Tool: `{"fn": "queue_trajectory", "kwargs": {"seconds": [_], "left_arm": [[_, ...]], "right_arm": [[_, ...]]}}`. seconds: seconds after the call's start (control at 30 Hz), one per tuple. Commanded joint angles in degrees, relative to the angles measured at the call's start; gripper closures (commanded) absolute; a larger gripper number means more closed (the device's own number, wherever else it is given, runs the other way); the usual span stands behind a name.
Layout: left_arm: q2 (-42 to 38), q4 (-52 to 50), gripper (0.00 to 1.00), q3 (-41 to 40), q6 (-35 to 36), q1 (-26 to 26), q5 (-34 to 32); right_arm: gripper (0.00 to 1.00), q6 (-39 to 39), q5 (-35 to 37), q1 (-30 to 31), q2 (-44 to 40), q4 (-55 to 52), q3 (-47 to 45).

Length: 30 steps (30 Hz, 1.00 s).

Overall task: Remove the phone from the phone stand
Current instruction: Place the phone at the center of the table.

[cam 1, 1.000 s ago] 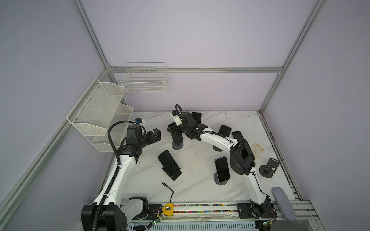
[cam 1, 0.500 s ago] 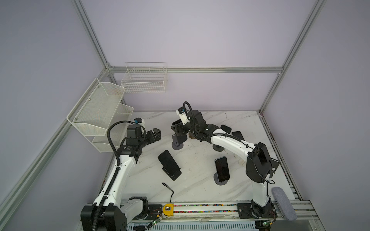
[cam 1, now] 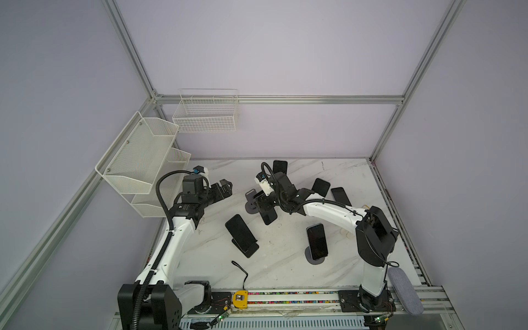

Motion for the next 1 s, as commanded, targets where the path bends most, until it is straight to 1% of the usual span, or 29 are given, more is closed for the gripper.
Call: {"fn": "queue_trajectory", "kwargs": {"seconds": [0.0, 0.17, 0.27, 0.4, 0.53, 0.63, 0.77, 0.87, 0.97], "left_arm": [[-0.1, 2.4, 0.00, 5.5, -1.6, -0.3, 0.4], [-0.4, 3.2, 0.00, 5.0, -1.7, -0.3, 0.1], [0.0, 2.7, 0.00, 5.7, -1.3, -0.4, 1.2], [-0.7, 3.0, 0.00, 4.9, -1.2, -0.4, 0.3], [-0.7, 2.5, 0.00, 5.3, -1.0, -0.4, 1.3], [-1.2, 3.0, 0.00, 4.5, -1.2, -0.4, 0.3], [-1.1, 2.5, 0.00, 4.8, -0.7, -0.4, 0.6], [-1.6, 3.1, 0.00, 3.9, -0.8, -0.4, -0.4], [-1.4, 2.6, 0.00, 4.5, -0.5, -0.4, 0.1]], "right_arm": [[0.40, -1.9, 0.4, 1.5, -1.5, -1.2, -0.1], [0.40, -2.5, 0.5, 2.4, -0.1, -1.9, -1.5], [0.40, -1.8, 1.5, 3.4, 0.6, -1.2, -3.2], [0.42, -1.7, 3.4, 4.3, 2.1, -1.9, -4.2], [0.42, -0.8, 3.3, 4.5, 2.3, -0.3, -6.9], [0.42, -0.7, 3.8, 4.9, 3.2, -0.8, -7.3], [0.42, -0.2, 4.4, 5.0, 4.0, 0.1, -8.5], [0.42, -0.4, 4.8, 5.5, 5.2, -1.0, -7.7], [0.42, -0.5, 6.2, 5.8, 5.8, -1.5, -7.9]]}}
